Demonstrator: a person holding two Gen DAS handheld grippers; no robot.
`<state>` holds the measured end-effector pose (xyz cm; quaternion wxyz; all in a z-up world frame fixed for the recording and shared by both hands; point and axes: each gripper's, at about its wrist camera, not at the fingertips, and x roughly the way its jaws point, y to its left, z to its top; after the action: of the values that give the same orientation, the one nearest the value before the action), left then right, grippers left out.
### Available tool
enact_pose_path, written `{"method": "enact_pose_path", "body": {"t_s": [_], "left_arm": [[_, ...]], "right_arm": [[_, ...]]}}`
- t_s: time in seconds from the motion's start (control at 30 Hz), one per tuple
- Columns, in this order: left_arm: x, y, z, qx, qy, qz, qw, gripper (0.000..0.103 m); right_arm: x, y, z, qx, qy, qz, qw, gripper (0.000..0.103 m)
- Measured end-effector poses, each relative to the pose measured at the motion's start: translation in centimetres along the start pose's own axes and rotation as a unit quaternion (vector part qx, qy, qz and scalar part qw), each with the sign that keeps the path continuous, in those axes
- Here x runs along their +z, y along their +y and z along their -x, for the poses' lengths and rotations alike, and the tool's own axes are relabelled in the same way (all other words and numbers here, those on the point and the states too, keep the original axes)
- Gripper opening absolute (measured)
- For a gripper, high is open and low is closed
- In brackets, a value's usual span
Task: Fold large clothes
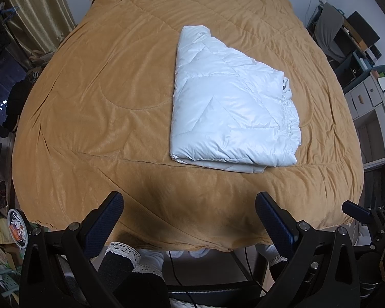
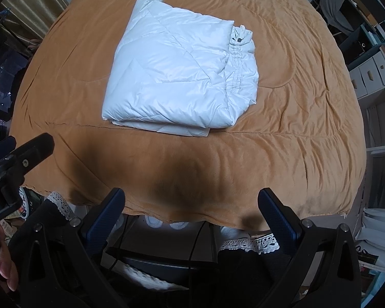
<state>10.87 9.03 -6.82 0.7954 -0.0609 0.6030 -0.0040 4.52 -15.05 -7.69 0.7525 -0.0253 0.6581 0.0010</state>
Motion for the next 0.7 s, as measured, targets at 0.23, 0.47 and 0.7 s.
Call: {"method": "enact_pose_path", "body": {"t_s": [0.23,0.47,0.7], "left_arm": [[-0.05,0.01,0.07,0.0,0.003,0.0,1.0,0.103],[0.12,0.04,-0.01,-0.002,0.003,-0.003,1.0,0.103],[0.3,-0.2,-0.15,-0.004,0.005,-0.004,1.0,0.103]], "right_arm": [[0.02,0.14,-0.1,0.0,0.001,0.0,1.0,0.103],[-0.14,-0.16,-0.08,0.0,0.003,0.003,1.0,0.103],[0.18,-0.34,-0.18,0.0,0.003,0.003,1.0,0.103]]}}
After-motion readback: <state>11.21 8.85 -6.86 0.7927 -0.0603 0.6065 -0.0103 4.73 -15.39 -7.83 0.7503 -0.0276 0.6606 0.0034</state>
